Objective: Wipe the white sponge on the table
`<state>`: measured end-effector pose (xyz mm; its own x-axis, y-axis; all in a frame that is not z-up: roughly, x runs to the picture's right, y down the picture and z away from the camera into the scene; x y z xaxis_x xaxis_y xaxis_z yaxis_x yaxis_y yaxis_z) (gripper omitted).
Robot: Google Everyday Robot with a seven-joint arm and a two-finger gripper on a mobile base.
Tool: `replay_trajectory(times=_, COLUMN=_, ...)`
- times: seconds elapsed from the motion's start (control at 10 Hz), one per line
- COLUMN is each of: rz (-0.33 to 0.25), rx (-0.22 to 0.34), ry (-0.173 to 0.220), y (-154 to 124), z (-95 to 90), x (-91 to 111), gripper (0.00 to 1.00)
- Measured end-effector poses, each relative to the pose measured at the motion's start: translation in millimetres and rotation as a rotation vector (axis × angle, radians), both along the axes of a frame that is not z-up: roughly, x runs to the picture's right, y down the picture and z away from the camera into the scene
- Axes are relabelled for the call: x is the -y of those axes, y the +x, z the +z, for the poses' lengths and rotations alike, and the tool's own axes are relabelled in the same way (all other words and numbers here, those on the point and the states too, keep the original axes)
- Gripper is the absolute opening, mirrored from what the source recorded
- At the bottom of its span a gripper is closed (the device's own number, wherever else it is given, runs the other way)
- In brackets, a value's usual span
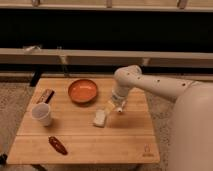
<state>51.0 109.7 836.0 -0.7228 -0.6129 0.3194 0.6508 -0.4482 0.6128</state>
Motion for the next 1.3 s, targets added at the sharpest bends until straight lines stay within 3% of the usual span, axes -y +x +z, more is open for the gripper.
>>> replay_trajectory(times=0.5, rz=-0.017, rx=-0.002, ry=-0.003, y=-1, z=-0.5, x=-3, gripper=0.80)
replay_trajectory(times=0.7, rz=-0.039, rx=-0.001, ry=-0.004, y=-19, z=-8.1, x=-16, gripper=0.80)
replay_trajectory(times=0.9, rz=-0.068, rx=0.013, ry=-0.012, y=-54, z=-11.7, x=-29, gripper=0.80)
replay_trajectory(times=1.3, rz=-0.097, rx=0.024, ry=-0.032, y=-91, z=3.2, x=-37, gripper=0.80)
